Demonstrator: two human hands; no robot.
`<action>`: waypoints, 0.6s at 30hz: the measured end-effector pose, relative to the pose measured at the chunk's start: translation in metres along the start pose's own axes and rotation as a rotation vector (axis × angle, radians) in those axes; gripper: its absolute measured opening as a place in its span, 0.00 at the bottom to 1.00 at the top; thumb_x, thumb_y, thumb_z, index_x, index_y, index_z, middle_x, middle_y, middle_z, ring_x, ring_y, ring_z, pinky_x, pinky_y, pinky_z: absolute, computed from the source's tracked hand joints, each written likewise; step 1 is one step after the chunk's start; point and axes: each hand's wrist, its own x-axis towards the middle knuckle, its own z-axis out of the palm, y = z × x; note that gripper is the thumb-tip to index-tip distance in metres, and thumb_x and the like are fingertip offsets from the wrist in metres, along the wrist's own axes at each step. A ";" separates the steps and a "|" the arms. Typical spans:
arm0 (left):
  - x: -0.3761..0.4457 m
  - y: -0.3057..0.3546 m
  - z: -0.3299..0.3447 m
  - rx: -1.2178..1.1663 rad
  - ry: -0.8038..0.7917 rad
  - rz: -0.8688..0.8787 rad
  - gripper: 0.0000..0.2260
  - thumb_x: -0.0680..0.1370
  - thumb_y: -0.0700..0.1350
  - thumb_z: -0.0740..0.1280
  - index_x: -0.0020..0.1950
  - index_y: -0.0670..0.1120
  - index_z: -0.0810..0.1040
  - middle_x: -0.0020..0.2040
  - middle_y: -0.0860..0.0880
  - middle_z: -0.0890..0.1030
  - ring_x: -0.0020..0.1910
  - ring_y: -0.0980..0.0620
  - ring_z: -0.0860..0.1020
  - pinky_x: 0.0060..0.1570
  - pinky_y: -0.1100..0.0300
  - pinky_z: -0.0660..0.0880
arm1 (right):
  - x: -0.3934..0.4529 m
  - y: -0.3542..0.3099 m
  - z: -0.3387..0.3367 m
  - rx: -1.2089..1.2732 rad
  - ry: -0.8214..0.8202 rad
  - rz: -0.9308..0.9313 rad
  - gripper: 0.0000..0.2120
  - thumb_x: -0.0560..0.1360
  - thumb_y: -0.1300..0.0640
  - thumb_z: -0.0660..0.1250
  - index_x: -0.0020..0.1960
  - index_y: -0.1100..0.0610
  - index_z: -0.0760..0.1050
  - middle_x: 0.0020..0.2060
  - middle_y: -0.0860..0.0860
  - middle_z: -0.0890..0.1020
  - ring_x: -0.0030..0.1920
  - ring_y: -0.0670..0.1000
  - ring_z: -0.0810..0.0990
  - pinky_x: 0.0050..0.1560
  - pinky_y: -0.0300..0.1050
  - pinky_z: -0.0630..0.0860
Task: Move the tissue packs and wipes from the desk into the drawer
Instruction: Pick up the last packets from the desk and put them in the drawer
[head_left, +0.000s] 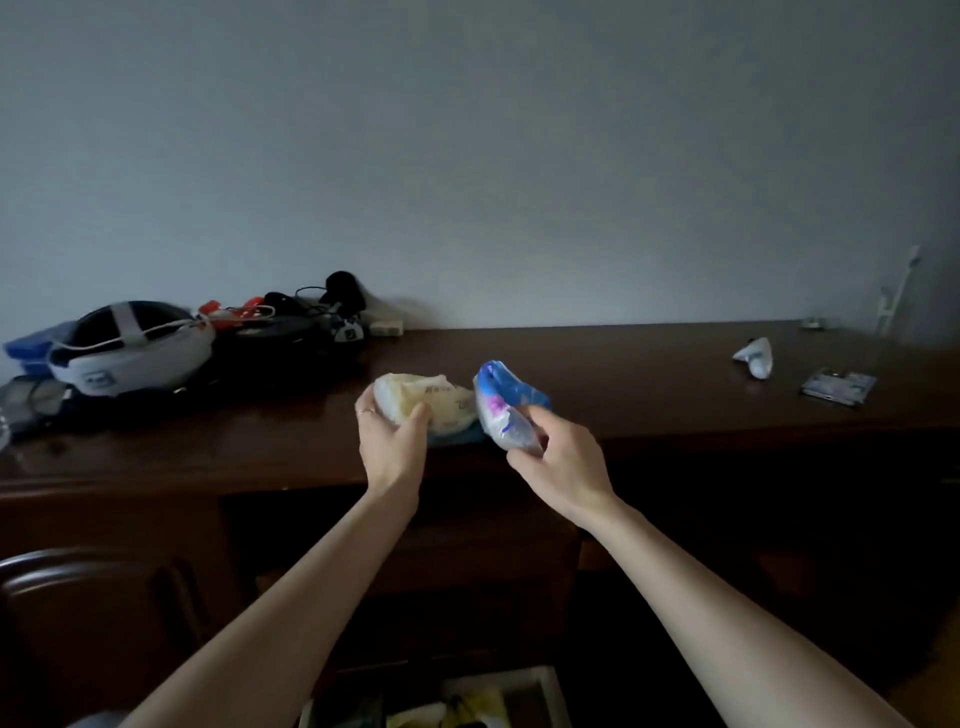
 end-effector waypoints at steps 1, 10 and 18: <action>-0.005 -0.002 -0.011 0.000 -0.001 -0.037 0.26 0.71 0.43 0.69 0.68 0.51 0.70 0.55 0.50 0.80 0.50 0.52 0.81 0.45 0.56 0.80 | -0.008 -0.006 0.004 0.012 0.011 -0.005 0.17 0.67 0.46 0.65 0.55 0.41 0.75 0.38 0.39 0.82 0.38 0.41 0.80 0.37 0.43 0.77; 0.000 0.017 -0.042 0.180 -0.052 0.082 0.19 0.72 0.43 0.67 0.60 0.51 0.64 0.54 0.48 0.76 0.51 0.52 0.79 0.39 0.62 0.79 | 0.009 -0.034 0.020 -0.092 0.208 -0.149 0.17 0.74 0.57 0.66 0.62 0.49 0.81 0.43 0.41 0.74 0.45 0.44 0.73 0.36 0.31 0.63; 0.046 0.022 -0.032 -0.351 -0.194 -0.377 0.38 0.66 0.57 0.78 0.68 0.36 0.73 0.53 0.39 0.80 0.47 0.45 0.81 0.43 0.51 0.79 | 0.051 -0.054 0.044 -0.023 -0.042 -0.396 0.16 0.77 0.62 0.70 0.61 0.50 0.84 0.44 0.44 0.76 0.51 0.46 0.73 0.47 0.39 0.73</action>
